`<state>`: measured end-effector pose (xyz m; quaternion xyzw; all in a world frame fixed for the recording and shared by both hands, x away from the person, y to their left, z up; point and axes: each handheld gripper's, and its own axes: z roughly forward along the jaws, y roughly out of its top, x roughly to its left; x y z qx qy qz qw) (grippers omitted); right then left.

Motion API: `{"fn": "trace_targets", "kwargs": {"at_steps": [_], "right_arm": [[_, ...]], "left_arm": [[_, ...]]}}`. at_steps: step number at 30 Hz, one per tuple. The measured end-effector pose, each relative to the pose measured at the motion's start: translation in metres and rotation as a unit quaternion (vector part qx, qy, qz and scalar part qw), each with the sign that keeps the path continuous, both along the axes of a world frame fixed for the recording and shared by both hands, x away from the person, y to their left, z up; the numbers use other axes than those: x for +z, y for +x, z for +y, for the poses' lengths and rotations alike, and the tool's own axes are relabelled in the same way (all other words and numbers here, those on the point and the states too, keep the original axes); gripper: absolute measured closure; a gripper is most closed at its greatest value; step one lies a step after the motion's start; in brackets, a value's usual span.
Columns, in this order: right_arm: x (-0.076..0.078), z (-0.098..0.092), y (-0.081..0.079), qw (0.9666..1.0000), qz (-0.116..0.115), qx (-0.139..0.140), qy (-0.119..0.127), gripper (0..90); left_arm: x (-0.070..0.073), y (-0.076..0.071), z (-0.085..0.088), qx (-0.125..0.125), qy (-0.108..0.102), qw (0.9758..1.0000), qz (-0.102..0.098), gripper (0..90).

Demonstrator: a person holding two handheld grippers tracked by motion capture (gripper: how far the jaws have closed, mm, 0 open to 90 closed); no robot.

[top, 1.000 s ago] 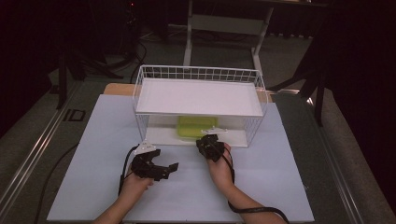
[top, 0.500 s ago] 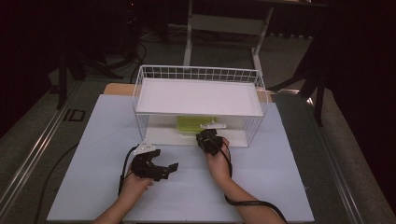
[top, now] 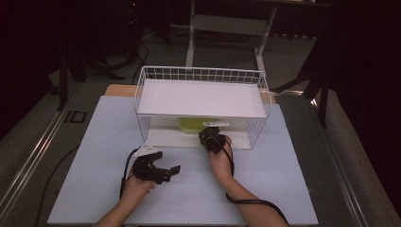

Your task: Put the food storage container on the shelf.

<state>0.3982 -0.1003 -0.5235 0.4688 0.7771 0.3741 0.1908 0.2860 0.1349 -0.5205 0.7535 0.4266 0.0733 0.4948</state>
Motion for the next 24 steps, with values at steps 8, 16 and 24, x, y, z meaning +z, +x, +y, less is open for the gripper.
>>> {"fn": "trace_targets", "kwargs": {"at_steps": [8, 16, 24], "right_arm": [[0.001, 0.004, -0.003, 0.9999, 0.012, 0.002, 0.009, 88.3], [0.009, 0.005, -0.013, 0.9996, -0.01, 0.025, 0.007, 82.9], [0.018, -0.001, -0.031, 0.9986, -0.038, 0.037, 0.004, 69.1]], "left_arm": [[0.0, -0.001, -0.001, -0.001, 0.006, 1.0, -0.004, 2.2], [0.002, 0.0, 0.0, 0.0, 0.006, 0.9999, -0.008, 2.2], [0.009, 0.001, -0.004, -0.007, 0.008, 0.9998, -0.017, 2.2]]}}
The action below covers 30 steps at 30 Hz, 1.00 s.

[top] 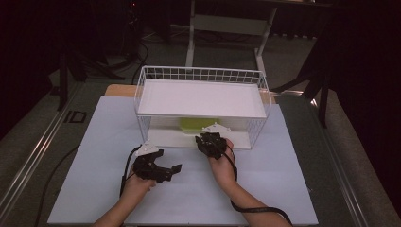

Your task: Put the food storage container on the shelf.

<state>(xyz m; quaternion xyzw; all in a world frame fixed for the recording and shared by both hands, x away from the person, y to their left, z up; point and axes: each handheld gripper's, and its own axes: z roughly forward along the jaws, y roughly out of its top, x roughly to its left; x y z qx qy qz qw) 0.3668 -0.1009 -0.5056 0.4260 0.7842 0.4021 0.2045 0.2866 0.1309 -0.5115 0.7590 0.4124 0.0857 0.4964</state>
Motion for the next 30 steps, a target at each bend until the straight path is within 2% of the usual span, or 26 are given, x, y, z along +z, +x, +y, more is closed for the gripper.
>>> {"fn": "trace_targets", "kwargs": {"at_steps": [2, 3, 6, 9, 10, 12, 15, 17, 19, 23, 27, 30], "right_arm": [[0.001, -0.001, -0.002, 1.0, -0.003, 0.001, 0.0, 66.5], [0.002, -0.004, -0.006, 1.0, -0.008, 0.004, -0.001, 58.0], [0.004, -0.01, -0.01, 0.9999, -0.009, 0.007, 0.009, 45.2], [0.006, -0.017, -0.014, 0.9989, 0.002, 0.032, 0.033, 28.9], [0.006, -0.019, -0.015, 0.9982, 0.006, 0.045, 0.038, 24.4], [0.006, -0.022, -0.018, 0.9973, 0.004, 0.059, 0.043, 18.4], [0.007, -0.027, -0.023, 0.9967, 0.003, 0.07, 0.042, 16.4], [0.008, -0.03, -0.027, 0.9965, 0.0, 0.071, 0.045, 16.4], [0.009, -0.033, -0.03, 0.9962, 0.0, 0.074, 0.045, 16.4], [0.011, -0.039, -0.037, 0.9956, -0.002, 0.084, 0.042, 16.4], [0.013, -0.044, -0.042, 0.995, 0.001, 0.088, 0.047, 15.6], [0.015, -0.051, -0.049, 0.9942, 0.004, 0.095, 0.049, 15.7]], "left_arm": [[0.0, 0.0, -0.001, -0.002, 0.004, 1.0, -0.001, 2.2], [0.001, 0.0, -0.002, -0.005, 0.006, 1.0, -0.001, 2.3], [0.002, 0.0, -0.004, -0.008, 0.007, 0.9999, -0.001, 2.3], [0.006, 0.0, -0.006, -0.014, 0.008, 0.9998, -0.01, 2.2], [0.008, -0.001, -0.007, -0.016, 0.007, 0.9995, -0.025, 2.3], [0.01, -0.002, -0.007, -0.017, 0.012, 0.9991, -0.037, 2.2], [0.012, -0.003, -0.005, -0.021, 0.015, 0.9986, -0.047, 2.2], [0.012, -0.005, -0.004, -0.034, 0.008, 0.9981, -0.05, 2.2], [0.012, -0.006, -0.004, -0.036, 0.008, 0.9981, -0.051, 2.2], [0.014, -0.009, -0.004, -0.056, 0.011, 0.9971, -0.051, 2.2], [0.016, -0.013, -0.002, -0.061, 0.011, 0.9966, -0.055, 2.2], [0.018, -0.017, 0.003, -0.067, 0.004, 0.9964, -0.051, 2.2]]}}
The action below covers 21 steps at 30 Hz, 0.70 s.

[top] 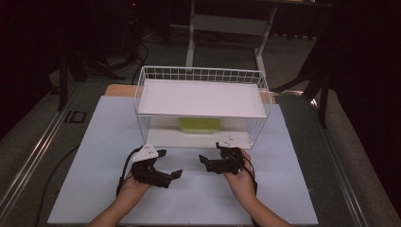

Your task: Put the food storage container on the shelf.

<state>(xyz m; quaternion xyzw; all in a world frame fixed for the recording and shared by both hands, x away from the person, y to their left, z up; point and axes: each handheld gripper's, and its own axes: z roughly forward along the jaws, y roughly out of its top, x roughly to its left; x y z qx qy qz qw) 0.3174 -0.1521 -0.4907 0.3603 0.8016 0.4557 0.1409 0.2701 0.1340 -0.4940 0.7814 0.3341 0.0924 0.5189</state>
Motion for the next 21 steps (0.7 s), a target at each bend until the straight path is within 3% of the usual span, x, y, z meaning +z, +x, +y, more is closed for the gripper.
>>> {"fn": "trace_targets", "kwargs": {"at_steps": [6, 14, 21], "right_arm": [[0.001, -0.011, -0.011, 0.9999, 0.005, 0.001, -0.012, 14.0], [0.0, -0.024, -0.021, 0.9999, 0.01, -0.003, -0.001, 14.0], [0.001, -0.037, -0.031, 0.9999, 0.016, -0.005, -0.002, 14.0]], "left_arm": [[-0.002, -0.006, 0.008, -0.007, 0.003, 0.9999, 0.007, 2.2], [-0.01, -0.016, 0.013, -0.026, -0.008, 0.9995, 0.016, 2.2], [-0.015, -0.025, 0.021, -0.031, 0.001, 0.9994, 0.014, 2.2]]}}
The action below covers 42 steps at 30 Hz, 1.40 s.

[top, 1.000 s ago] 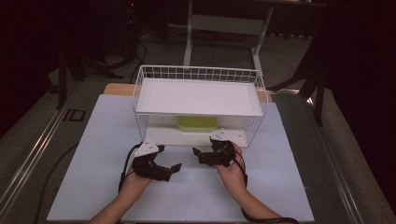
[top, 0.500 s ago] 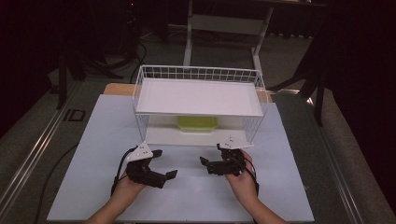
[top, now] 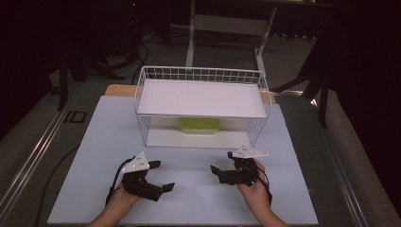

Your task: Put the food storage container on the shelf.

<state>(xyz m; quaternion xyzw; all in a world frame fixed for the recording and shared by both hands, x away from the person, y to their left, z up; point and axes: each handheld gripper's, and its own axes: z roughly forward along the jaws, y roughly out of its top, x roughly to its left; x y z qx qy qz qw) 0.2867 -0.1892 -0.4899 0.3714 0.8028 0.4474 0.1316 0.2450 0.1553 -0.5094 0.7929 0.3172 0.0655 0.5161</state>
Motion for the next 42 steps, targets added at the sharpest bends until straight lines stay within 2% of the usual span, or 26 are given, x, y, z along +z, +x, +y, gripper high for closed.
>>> {"fn": "trace_targets", "kwargs": {"at_steps": [7, 15, 18, 22, 26, 31, 37, 42], "right_arm": [[-0.004, -0.018, -0.01, 0.9999, 0.009, 0.0, -0.01, 14.0], [-0.004, -0.035, -0.022, 0.9998, 0.014, 0.004, -0.012, 14.0], [-0.002, -0.041, -0.027, 0.9996, 0.007, 0.011, -0.024, 14.1], [-0.003, -0.051, -0.033, 0.9997, 0.005, 0.017, -0.018, 14.4], [-0.005, -0.055, -0.035, 0.9996, 0.006, 0.018, -0.02, 14.4], [-0.01, -0.062, -0.035, 0.9997, 0.006, 0.022, -0.009, 14.4], [-0.018, -0.063, -0.033, 0.9992, 0.008, 0.03, -0.024, 14.4], [-0.02, -0.066, -0.032, 0.9993, 0.007, 0.031, -0.02, 14.4]], "left_arm": [[-0.001, -0.004, 0.012, 0.007, 0.008, 0.9999, -0.004, 2.2], [-0.006, -0.011, 0.019, 0.007, 0.013, 0.9999, 0.002, 2.2], [-0.006, -0.012, 0.02, 0.007, 0.008, 0.9999, 0.005, 2.2], [-0.009, -0.014, 0.018, 0.002, 0.015, 0.9999, 0.004, 2.3], [-0.01, -0.015, 0.019, 0.001, 0.013, 0.9999, 0.004, 2.2], [-0.013, -0.016, 0.022, 0.005, 0.007, 1.0, 0.004, 2.3], [-0.012, -0.02, 0.022, -0.002, 0.012, 0.9999, -0.005, 2.2], [-0.01, -0.023, 0.018, -0.004, 0.026, 0.9995, -0.018, 2.2]]}}
